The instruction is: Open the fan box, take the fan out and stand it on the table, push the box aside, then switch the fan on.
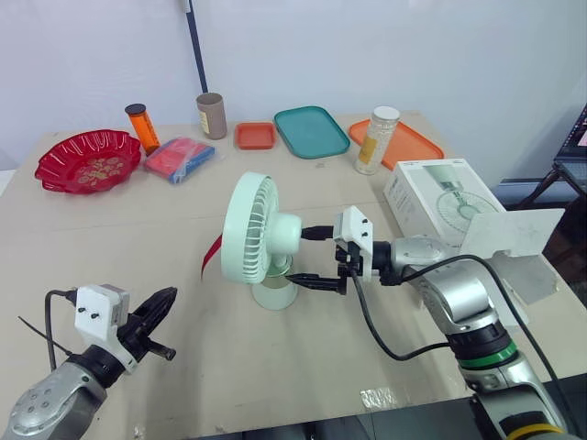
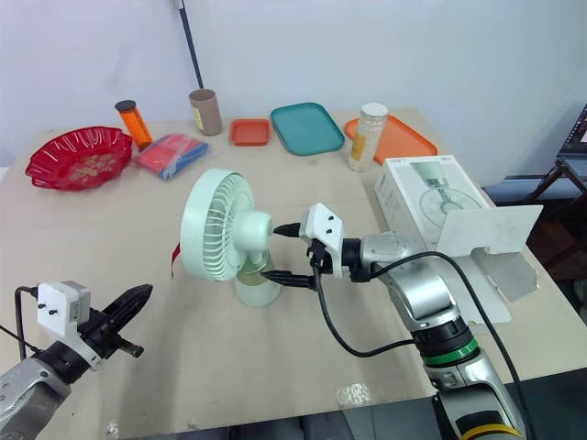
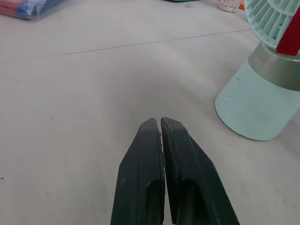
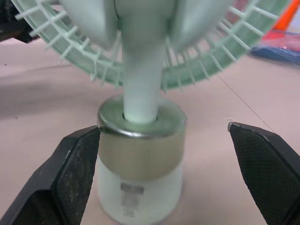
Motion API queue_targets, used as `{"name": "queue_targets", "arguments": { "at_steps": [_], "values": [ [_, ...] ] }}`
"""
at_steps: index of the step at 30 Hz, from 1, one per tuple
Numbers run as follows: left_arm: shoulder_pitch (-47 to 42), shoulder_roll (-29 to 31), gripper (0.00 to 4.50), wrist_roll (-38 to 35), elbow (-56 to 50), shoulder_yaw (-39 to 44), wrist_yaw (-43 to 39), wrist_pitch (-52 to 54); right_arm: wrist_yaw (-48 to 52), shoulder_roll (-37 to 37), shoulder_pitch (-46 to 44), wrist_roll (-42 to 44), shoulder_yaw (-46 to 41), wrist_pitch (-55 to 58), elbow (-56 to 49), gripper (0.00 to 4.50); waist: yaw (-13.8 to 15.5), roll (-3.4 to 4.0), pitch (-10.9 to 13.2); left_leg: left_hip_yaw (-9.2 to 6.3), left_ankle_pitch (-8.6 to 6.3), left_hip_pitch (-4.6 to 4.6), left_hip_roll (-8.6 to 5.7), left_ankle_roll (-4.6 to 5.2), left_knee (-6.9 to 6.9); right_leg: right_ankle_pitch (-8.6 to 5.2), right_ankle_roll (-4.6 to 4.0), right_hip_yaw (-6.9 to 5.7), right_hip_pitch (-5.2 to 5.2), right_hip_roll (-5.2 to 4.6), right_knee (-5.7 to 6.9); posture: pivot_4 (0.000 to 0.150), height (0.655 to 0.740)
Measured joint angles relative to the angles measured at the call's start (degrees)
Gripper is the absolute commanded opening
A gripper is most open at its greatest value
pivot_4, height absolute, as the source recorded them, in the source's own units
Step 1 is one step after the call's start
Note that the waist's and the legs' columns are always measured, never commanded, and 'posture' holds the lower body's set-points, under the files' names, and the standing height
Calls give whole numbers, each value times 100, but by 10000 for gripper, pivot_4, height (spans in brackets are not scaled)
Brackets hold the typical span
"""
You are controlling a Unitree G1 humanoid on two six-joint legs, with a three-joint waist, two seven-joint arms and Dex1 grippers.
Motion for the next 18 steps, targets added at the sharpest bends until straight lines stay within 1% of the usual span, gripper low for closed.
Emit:
{"name": "queue_targets", "arguments": {
  "at_steps": [6, 9, 12, 13, 14, 15, 16, 17, 18],
  "values": [
    [-40, 230, 2248, -82, 27, 128, -253, -2, -80, -325, 231, 121, -331, 304, -298, 44761, -5, -1, 4, 3, -1, 1, 0, 1, 0, -1, 0, 1, -1, 1, 0, 1500, 7400],
    [-54, 608, 2248, -196, 119, 393, -585, -2, -116, -653, 553, 278, -690, 492, -704, 44761, 7, -7, 8, -3, -2, -5, 1, 4, 0, -5, 0, -6, -3, 0, 0, 1500, 7400],
    [-48, 826, 2248, -271, 250, 608, -859, -3, -256, -788, 880, 427, -1072, 632, -1092, 44761, 8, -12, 13, -1, -5, -4, -1, 9, 1, -7, 2, -4, -2, -1, -1, 1500, 7400],
    [-35, 881, 6171, -301, 263, 663, -948, -3, -301, -832, 1009, 478, -1164, 701, -1228, 45000, 8, -14, 15, 0, -5, -4, 0, 9, 1, -7, 2, -4, -3, -1, -1, 1500, 7400],
    [-22, 898, 7700, -315, 289, 700, -1055, -20, -357, -887, 1190, 531, -1268, 750, -1356, 45000, 7, -17, 17, 1, -5, -3, 0, 9, 1, -7, 1, -3, -2, 0, -1, 1500, 7400],
    [-12, 916, 10712, -319, 290, 707, -1087, -32, -366, -910, 1309, 554, -1338, 775, -1438, 45000, 7, -17, 17, 2, -6, -3, 1, 10, 0, -7, 0, -3, -3, 1, 0, 1500, 7400],
    [70, 973, 14588, -316, 309, 757, -1226, -63, -381, -1003, 1656, 596, -1505, 804, -1646, 45000, 9, -16, 19, 0, -8, -6, 0, 12, 0, -13, 3, -4, -3, -1, 0, 1500, 7400],
    [88, 983, 15768, -316, 309, 779, -1257, -73, -383, -1031, 1723, 603, -1520, 809, -1674, 45000, 11, -17, 19, 0, -9, -6, 0, 13, 0, -14, 4, -4, -3, -1, 0, 1500, 7400],
    [178, 1025, 18590, -303, 331, 813, -1345, -103, -391, -1077, 1899, 615, -1602, 822, -1755, 45000, 10, -18, 19, 3, -12, -5, 1, 13, 0, -14, 4, -2, -3, -1, -1, 1500, 7400]
  ]
}}
